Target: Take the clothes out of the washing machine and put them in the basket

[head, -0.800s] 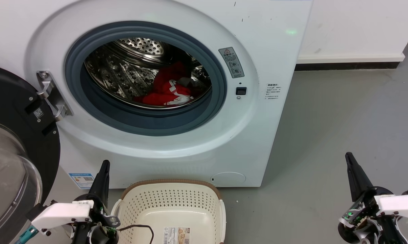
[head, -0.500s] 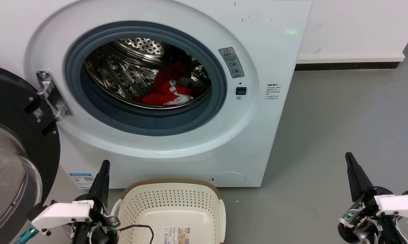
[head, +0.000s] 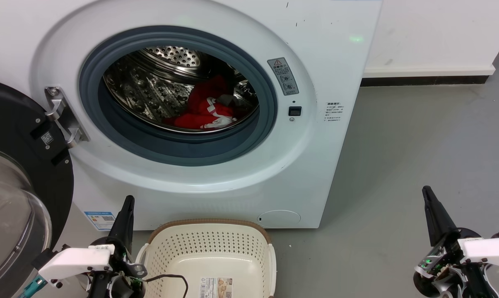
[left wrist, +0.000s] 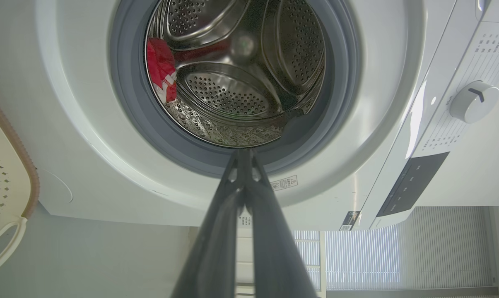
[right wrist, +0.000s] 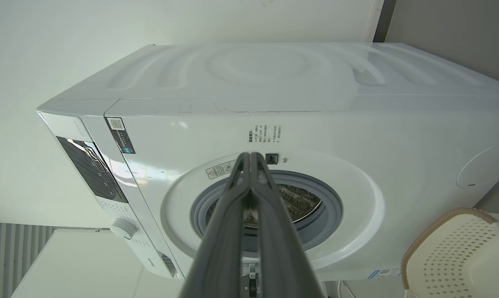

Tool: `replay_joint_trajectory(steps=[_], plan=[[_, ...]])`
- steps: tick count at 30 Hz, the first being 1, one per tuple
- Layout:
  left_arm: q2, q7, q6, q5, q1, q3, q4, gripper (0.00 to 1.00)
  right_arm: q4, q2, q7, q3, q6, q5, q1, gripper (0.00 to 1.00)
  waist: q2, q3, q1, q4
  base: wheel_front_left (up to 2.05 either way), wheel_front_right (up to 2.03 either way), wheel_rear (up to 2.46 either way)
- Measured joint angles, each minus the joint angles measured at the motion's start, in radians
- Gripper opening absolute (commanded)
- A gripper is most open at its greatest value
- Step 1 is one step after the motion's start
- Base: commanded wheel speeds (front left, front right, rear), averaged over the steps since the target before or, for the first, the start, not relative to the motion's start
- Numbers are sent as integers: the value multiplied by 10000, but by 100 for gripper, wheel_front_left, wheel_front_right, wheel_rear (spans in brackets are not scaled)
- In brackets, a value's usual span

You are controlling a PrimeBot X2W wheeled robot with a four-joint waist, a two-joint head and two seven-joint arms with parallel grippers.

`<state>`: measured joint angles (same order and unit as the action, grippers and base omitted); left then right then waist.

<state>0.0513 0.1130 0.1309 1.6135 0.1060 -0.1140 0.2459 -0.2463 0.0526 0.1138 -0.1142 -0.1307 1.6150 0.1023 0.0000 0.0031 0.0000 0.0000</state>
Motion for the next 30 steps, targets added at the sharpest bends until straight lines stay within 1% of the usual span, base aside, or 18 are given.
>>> replay_joint_trajectory(steps=[8, 9, 13, 21, 25, 30], plan=[[0, 0, 0, 0, 0, 0, 0, 0, 0, 0, 0, 0, 0, 0, 0, 0, 0, 0, 0, 0, 0, 0, 0], [-4, -6, -2, 2, -27, 15, 73, 100, -59, -2, 0, 4, 0, 4, -36, 100, 1, 0, 0, 0, 0, 0, 0], [-27, -82, -4, 0, -301, 142, 299, 100, -247, -10, -84, 61, 0, 2, -310, 100, 0, 2, 0, 0, 0, 0, 0], [-33, -485, -4, -228, -301, 523, 23, 100, 123, -19, -476, 276, 0, -320, -440, 100, 0, 12, 0, 10, 0, 0, 0], [-31, -658, -4, -606, -300, 644, -178, 100, 253, -19, -660, 343, 0, -777, -456, 100, 0, 12, 0, 22, 0, 0, 0], [-31, -897, -4, -1390, -297, 717, -458, 100, 508, -19, -884, 437, 0, -1710, -488, 100, 0, 4, 0, 39, 0, 0, 0]])
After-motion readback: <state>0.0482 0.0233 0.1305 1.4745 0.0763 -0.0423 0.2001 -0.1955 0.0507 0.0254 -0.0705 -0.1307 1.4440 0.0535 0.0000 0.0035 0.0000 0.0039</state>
